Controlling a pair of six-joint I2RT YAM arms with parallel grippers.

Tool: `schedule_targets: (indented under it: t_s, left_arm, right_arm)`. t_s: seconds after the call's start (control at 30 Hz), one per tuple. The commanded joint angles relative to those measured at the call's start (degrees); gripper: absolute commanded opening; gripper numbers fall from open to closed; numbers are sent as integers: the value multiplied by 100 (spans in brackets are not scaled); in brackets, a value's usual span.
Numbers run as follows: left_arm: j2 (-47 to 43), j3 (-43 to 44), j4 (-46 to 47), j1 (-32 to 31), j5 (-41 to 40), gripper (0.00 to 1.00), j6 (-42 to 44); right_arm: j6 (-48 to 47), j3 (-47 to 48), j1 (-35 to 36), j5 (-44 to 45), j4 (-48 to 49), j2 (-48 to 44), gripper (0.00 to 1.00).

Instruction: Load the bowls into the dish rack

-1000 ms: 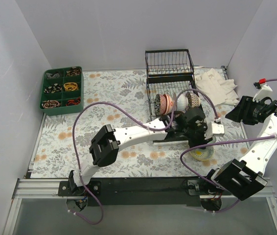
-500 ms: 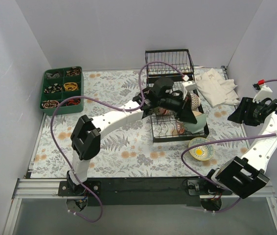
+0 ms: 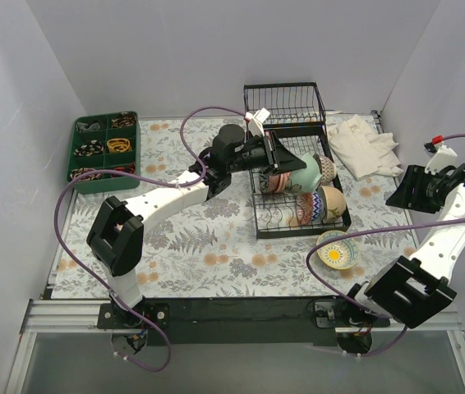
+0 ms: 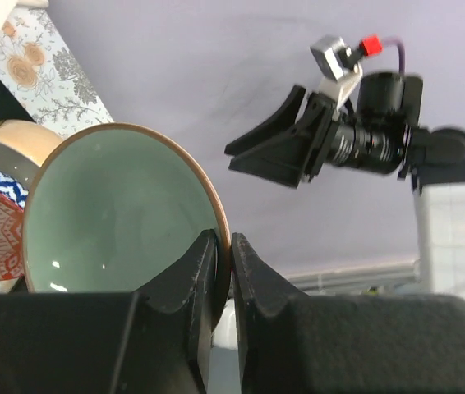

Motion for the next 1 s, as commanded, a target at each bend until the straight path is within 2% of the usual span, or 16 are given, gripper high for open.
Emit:
schedule_targets:
  t_s: [0.0,0.07,0.33,0.63,0.97]
  left_arm:
    - [-336,-153,585,-18,-1138,0,-1349]
    - [-283,-91,392,-27,-1497,0,-1605]
    - [-152,-109,-242,88,-1702,0,-3072]
    - [-240,-592,-751,105,-1641,0,-3786]
    - [243,-593,-883,105,-1474,0,-4216]
  right_arm:
    - [100,20,40,23,76,33,53]
    - [74,56,57,119,76,7,54]
    - [144,-295,75,348,295,-327,54]
    - [188,-357,75,471,357,-442,54]
    - [223,-419,75,550,410,-477,54]
